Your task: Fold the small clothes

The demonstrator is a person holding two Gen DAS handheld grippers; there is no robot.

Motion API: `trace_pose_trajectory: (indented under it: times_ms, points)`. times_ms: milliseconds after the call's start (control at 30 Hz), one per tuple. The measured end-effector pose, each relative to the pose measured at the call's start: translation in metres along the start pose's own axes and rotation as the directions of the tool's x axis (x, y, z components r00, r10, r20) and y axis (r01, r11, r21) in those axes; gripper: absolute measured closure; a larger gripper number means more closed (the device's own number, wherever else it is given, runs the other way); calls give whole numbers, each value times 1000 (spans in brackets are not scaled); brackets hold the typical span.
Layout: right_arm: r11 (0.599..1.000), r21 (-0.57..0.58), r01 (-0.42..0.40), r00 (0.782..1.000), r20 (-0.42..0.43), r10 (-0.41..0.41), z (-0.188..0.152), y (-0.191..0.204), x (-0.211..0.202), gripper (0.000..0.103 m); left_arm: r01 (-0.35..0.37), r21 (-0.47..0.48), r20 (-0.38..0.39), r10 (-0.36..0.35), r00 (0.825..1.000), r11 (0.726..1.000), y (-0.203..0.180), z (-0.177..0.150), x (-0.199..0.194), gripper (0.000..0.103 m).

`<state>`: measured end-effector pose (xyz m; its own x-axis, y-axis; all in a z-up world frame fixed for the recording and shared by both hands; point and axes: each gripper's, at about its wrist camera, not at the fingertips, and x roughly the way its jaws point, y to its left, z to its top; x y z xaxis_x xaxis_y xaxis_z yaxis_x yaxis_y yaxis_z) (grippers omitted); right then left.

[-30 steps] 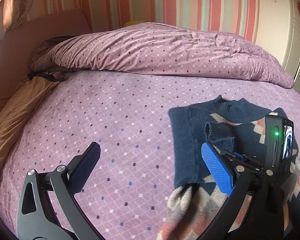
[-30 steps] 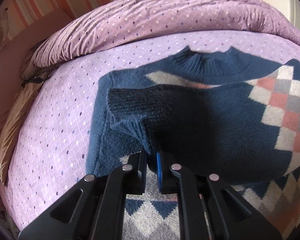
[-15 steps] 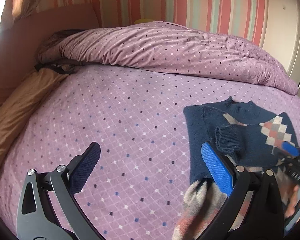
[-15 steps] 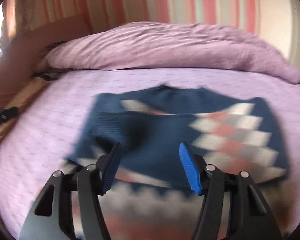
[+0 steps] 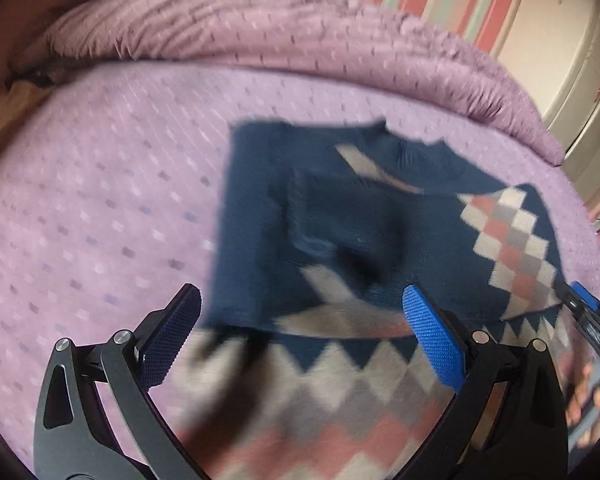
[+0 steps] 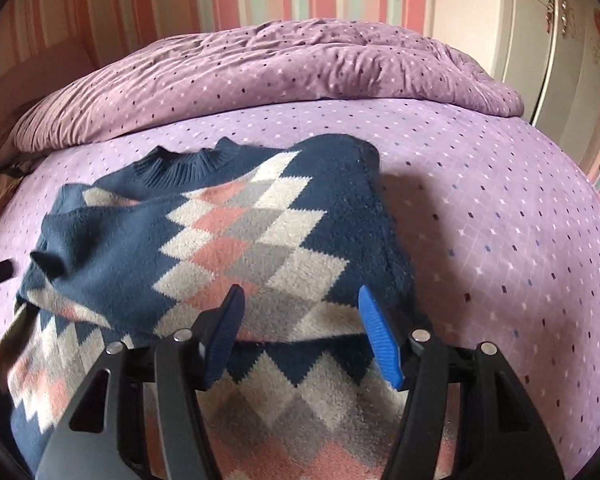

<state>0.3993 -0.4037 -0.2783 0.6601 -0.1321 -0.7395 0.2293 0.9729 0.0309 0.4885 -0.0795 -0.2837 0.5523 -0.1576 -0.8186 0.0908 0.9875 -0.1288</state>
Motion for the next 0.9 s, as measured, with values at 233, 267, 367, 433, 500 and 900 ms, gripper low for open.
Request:
trace_pose_trajectory:
  times_ms: [233, 267, 367, 433, 500, 900]
  points:
    - [1000, 15, 1, 1000, 20, -1, -6, -14, -3, 43, -137, -4, -12, 137, 990, 991, -29, -2, 34, 25]
    - [1000, 17, 3, 1000, 21, -4, -6, -15, -4, 43, -129, -2, -13, 129, 992, 992, -30, -2, 35, 57]
    - [1000, 24, 3, 1000, 26, -4, -8, -20, -5, 42, 41, -82, -60, -46, 997, 996, -21, -2, 42, 93]
    - [1000, 27, 2, 1000, 24, -3, -9, -22, -5, 42, 52, -94, -41, -56, 998, 994, -21, -3, 47, 93]
    - [1000, 29, 8, 1000, 23, -9, -10, -25, -6, 42, 32, -46, -19, -33, 999, 998, -29, -3, 49, 97]
    - [997, 69, -28, 999, 31, 26, -6, -29, -8, 41, 25, 25, 101, -27, 994, 999, -5, 23, 3, 97]
